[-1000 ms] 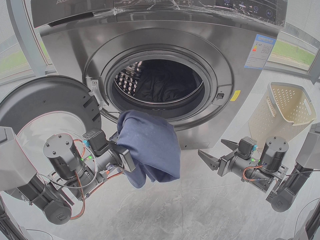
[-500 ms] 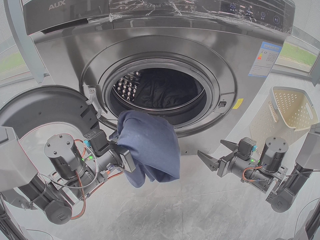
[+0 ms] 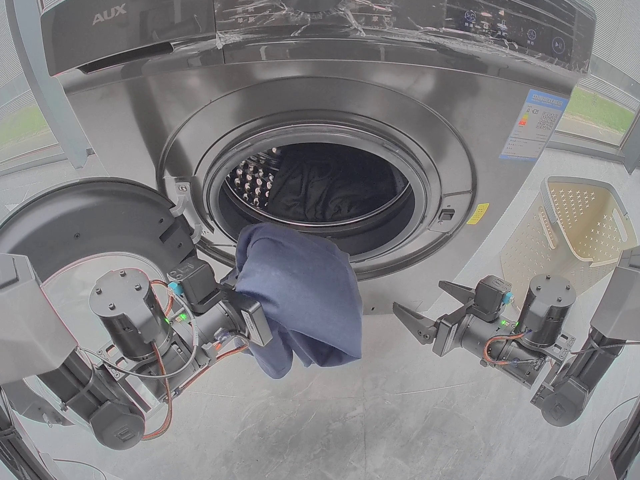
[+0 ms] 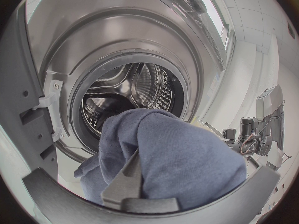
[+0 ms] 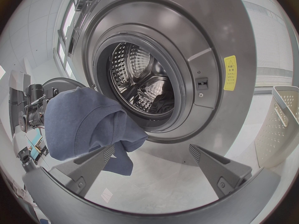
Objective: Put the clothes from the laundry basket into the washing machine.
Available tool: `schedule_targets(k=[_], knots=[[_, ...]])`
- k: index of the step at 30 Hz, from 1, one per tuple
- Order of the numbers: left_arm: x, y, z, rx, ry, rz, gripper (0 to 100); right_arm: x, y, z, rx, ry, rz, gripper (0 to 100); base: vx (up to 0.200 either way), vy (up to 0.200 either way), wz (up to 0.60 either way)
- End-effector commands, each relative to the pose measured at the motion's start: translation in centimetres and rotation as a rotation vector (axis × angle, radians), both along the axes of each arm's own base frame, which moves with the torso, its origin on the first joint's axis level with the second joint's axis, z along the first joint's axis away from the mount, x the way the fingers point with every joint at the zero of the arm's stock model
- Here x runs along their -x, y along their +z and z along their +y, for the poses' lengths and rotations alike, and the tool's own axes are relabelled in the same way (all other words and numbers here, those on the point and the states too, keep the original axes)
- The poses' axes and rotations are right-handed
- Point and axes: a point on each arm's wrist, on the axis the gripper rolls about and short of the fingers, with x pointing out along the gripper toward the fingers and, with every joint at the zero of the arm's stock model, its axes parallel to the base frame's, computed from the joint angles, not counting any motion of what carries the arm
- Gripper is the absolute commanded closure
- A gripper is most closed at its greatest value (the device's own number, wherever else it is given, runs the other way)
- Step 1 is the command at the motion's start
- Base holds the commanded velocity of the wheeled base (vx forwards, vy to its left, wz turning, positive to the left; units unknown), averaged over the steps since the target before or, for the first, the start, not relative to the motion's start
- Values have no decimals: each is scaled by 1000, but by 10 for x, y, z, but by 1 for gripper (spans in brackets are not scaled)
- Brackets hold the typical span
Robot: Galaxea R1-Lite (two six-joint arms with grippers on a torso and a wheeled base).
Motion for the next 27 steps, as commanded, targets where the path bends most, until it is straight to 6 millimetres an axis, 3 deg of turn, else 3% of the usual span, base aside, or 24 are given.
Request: schedule_targets(k=[1, 4, 27], knots=[[0, 0, 0, 1, 1, 0, 100, 0, 0, 1, 0, 4, 1, 0, 200, 0, 0], [-1, -1, 0, 1, 0, 3, 100, 0, 0, 1, -1, 4, -1, 0, 200, 0, 0], [2, -3, -3, -4, -15, 10, 100, 10, 1, 8, -14, 4, 10, 0, 0, 0, 0]])
